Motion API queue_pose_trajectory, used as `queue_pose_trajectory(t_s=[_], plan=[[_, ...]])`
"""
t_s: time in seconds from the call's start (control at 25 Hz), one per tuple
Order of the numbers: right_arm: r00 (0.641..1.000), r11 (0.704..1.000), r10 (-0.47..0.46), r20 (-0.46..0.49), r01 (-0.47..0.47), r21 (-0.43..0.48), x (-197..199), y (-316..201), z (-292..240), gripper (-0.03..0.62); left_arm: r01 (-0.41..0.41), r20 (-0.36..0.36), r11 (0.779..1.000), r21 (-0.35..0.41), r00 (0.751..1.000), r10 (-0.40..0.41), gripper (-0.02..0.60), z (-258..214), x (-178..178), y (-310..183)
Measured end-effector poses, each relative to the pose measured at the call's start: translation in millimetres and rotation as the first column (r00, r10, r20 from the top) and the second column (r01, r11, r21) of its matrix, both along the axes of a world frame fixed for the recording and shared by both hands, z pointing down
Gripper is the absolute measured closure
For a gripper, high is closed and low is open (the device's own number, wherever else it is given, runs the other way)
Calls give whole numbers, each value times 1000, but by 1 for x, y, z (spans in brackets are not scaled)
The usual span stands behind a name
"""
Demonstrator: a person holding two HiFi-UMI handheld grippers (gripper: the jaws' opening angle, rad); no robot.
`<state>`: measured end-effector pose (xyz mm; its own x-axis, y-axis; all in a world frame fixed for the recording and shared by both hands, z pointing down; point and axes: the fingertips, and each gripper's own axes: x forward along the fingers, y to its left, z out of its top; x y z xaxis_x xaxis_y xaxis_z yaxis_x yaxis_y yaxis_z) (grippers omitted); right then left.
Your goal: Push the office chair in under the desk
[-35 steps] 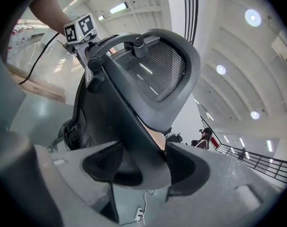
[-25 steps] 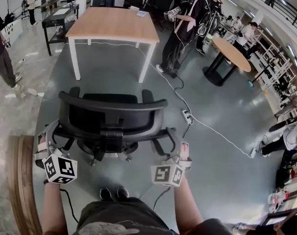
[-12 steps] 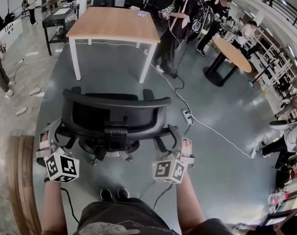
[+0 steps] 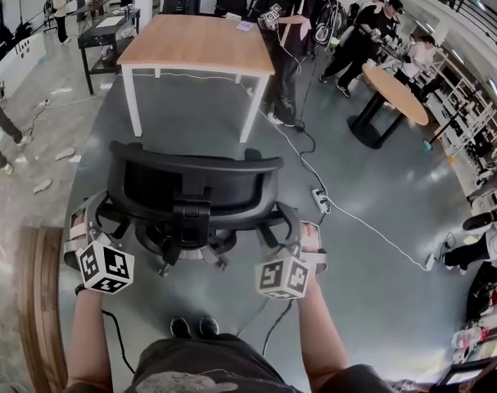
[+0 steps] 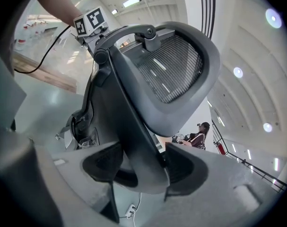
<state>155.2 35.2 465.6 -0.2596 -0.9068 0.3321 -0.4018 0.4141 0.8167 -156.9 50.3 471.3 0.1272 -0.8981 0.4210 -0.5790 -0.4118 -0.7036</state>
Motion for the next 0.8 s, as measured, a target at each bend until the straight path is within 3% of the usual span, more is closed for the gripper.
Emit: queue_pose_trajectory(t_s=[0.44, 0.8], plan=[[999, 999, -49, 11, 49, -7, -5, -58, 4, 329, 51, -5, 999, -4, 999, -51, 225, 4, -3, -40], [997, 998, -66, 33, 66, 11, -19, -96, -3, 329, 33, -12, 999, 21, 999, -32, 231, -4, -14, -80]])
